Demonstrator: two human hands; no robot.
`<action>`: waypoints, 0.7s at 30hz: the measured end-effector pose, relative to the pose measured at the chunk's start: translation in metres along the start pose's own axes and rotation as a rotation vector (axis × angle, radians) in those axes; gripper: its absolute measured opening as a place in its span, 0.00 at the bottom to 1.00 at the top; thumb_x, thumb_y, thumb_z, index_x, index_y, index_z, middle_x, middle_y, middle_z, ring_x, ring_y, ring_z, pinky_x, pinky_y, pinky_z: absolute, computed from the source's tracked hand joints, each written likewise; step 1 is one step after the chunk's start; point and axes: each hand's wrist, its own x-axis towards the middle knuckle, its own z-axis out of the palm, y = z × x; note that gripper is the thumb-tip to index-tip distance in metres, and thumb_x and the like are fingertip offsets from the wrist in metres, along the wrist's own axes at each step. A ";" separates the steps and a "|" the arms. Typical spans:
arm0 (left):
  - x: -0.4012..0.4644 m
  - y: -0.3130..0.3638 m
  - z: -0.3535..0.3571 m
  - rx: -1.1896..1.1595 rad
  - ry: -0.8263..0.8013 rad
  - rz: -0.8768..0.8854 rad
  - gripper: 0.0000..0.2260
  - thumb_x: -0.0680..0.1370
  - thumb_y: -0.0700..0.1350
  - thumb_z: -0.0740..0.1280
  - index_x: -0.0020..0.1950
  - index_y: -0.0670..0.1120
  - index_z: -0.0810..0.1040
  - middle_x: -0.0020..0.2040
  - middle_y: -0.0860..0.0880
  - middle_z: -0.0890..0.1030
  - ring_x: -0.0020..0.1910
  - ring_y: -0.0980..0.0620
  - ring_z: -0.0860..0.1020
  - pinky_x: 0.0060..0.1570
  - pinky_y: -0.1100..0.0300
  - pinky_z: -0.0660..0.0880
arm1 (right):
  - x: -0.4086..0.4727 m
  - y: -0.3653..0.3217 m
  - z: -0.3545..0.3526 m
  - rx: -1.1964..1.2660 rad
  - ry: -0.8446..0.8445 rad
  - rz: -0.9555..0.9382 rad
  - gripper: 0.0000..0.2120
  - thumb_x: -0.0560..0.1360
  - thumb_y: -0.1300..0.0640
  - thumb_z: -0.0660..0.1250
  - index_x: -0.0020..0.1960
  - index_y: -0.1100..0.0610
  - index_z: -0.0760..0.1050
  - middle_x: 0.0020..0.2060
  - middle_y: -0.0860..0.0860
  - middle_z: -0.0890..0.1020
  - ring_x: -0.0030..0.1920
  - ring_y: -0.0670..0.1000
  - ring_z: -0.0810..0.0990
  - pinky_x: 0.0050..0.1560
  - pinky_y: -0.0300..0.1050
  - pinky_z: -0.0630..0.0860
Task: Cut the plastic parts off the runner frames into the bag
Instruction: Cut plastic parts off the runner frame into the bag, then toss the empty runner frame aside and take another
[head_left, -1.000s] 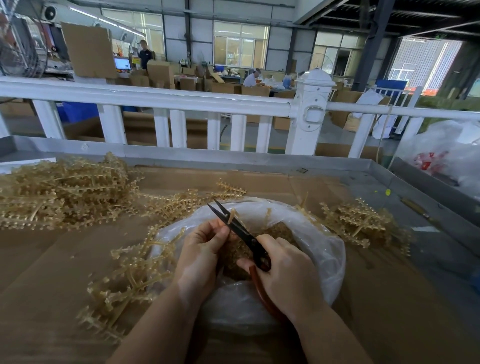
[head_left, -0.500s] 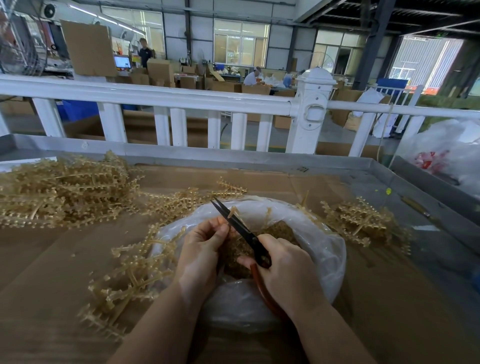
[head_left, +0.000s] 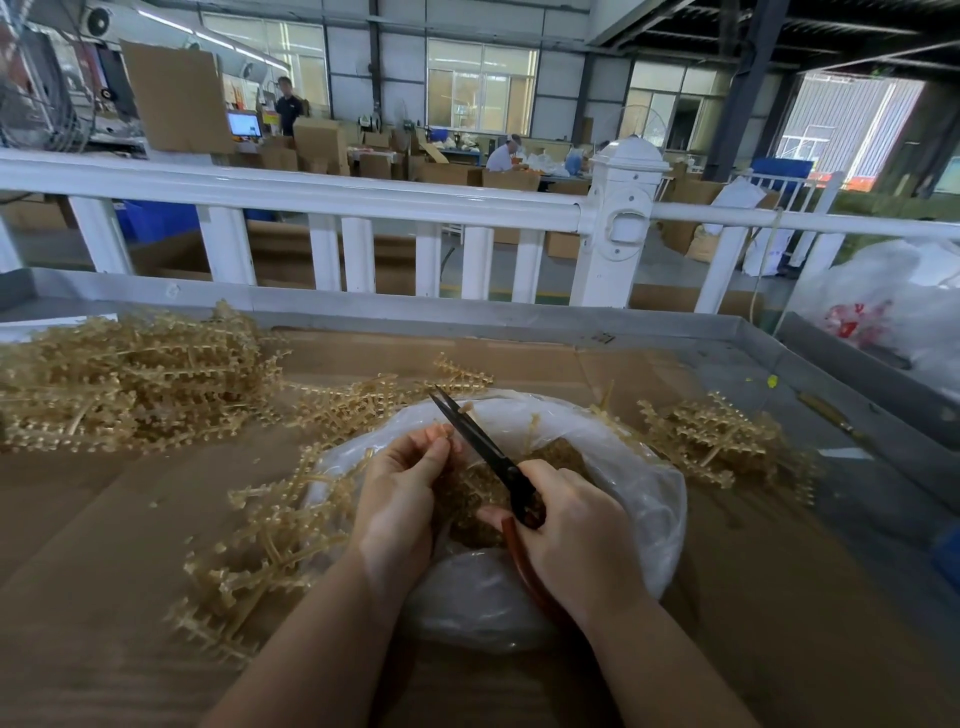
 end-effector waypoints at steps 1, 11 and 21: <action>0.000 0.001 0.000 0.015 0.015 -0.008 0.09 0.80 0.36 0.61 0.57 0.34 0.76 0.50 0.35 0.79 0.51 0.38 0.79 0.58 0.41 0.75 | 0.000 0.000 0.000 -0.001 0.001 0.000 0.18 0.70 0.38 0.67 0.50 0.50 0.78 0.37 0.45 0.80 0.37 0.45 0.77 0.38 0.31 0.66; 0.000 0.009 -0.002 0.191 0.078 -0.017 0.04 0.79 0.37 0.64 0.49 0.41 0.79 0.44 0.43 0.82 0.46 0.47 0.81 0.50 0.52 0.78 | 0.001 0.000 -0.002 -0.017 -0.047 0.006 0.17 0.69 0.40 0.70 0.51 0.51 0.79 0.39 0.46 0.82 0.39 0.45 0.78 0.39 0.25 0.63; 0.010 0.027 -0.021 0.540 0.120 0.126 0.09 0.80 0.38 0.64 0.52 0.52 0.76 0.45 0.44 0.82 0.41 0.49 0.81 0.35 0.58 0.78 | 0.012 0.011 -0.006 -0.021 -0.215 0.067 0.18 0.70 0.37 0.67 0.54 0.46 0.75 0.44 0.43 0.80 0.46 0.45 0.77 0.44 0.36 0.69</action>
